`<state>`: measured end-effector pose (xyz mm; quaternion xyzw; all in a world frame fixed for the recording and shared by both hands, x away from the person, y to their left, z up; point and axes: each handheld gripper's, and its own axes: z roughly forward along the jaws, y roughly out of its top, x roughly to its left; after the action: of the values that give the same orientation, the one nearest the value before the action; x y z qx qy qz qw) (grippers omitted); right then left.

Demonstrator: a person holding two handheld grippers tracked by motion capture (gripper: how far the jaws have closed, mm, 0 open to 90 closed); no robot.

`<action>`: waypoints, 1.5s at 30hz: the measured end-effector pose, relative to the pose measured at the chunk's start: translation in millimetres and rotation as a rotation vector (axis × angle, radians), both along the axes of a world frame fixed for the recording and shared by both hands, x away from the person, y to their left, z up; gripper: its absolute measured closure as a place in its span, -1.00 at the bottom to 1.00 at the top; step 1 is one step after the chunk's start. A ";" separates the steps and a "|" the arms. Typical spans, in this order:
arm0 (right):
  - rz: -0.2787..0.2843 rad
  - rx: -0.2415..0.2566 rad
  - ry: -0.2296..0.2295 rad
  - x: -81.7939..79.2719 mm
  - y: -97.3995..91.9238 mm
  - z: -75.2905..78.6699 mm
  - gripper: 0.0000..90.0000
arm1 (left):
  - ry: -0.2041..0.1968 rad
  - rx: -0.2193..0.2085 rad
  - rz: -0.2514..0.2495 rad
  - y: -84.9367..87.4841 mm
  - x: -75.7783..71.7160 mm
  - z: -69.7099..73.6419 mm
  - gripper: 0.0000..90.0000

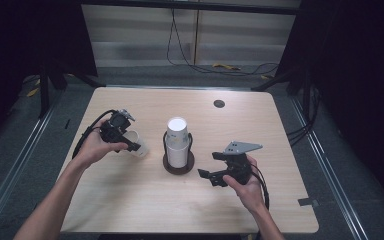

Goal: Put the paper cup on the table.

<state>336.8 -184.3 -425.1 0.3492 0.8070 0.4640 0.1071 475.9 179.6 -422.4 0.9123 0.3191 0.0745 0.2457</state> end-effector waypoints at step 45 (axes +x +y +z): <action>-0.008 -0.001 -0.002 0.1 -1.0 0.9 -0.61 | -0.056 -0.162 0.028 -9.1 -2.5 0.9 -0.63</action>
<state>337.0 -185.3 -424.2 0.3520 0.8058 0.4635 0.1098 473.4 170.5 -421.5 0.8823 0.3299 0.0775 0.3266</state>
